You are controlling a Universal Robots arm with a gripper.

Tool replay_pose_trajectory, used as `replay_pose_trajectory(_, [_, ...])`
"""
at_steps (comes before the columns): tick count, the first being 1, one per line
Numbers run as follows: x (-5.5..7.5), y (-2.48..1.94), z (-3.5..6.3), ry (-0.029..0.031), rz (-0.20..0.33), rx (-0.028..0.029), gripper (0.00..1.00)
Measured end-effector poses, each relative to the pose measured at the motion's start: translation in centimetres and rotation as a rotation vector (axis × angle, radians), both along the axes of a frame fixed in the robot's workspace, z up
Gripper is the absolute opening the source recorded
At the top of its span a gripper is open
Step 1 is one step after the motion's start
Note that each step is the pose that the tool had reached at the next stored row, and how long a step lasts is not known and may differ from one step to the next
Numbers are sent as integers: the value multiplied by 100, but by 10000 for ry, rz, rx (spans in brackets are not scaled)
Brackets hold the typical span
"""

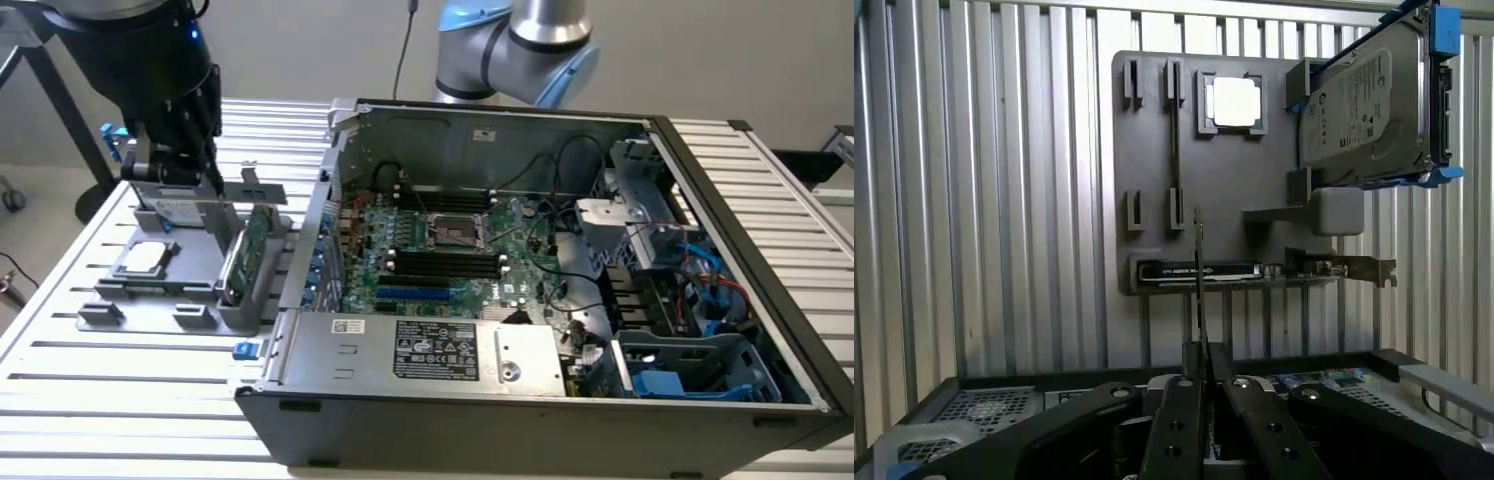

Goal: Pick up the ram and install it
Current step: 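Pick up the ram and move it above insertion slot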

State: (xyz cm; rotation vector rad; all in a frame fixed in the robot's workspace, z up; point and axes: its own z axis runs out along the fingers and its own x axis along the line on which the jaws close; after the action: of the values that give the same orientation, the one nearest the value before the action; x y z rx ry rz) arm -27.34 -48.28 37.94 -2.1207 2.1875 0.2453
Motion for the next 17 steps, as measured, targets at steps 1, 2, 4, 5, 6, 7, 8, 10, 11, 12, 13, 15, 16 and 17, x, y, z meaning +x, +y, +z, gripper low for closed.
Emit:
replay_pose_trajectory(1, [49, 0, 26, 1, 3, 44, 13])
replay_pose_trajectory(2, [95, 0, 43, 1, 5, 86, 13])
replay_pose_trajectory(4, [184, 0, 62, 4, 5, 175, 13])
replay_pose_trajectory(5, [229, 0, 65, 3, 5, 231, 13])
replay_pose_trajectory(6, [274, 0, 66, 3, 5, 285, 13])
replay_pose_trajectory(7, [323, 0, 66, 3, 5, 340, 13])
replay_pose_trajectory(8, [366, 0, 66, 3, 6, 383, 13])
replay_pose_trajectory(10, [458, 0, 67, 4, 5, 467, 13])
replay_pose_trajectory(11, [504, 0, 66, 3, 6, 504, 13])
replay_pose_trajectory(12, [550, 0, 66, 3, 6, 535, 13])
replay_pose_trajectory(13, [594, 0, 66, 3, 5, 561, 13])
replay_pose_trajectory(15, [684, 0, 66, 4, 5, 598, 13])
replay_pose_trajectory(16, [729, 0, 66, 3, 6, 608, 13])
replay_pose_trajectory(17, [777, 0, 66, 5, 5, 612, 13])
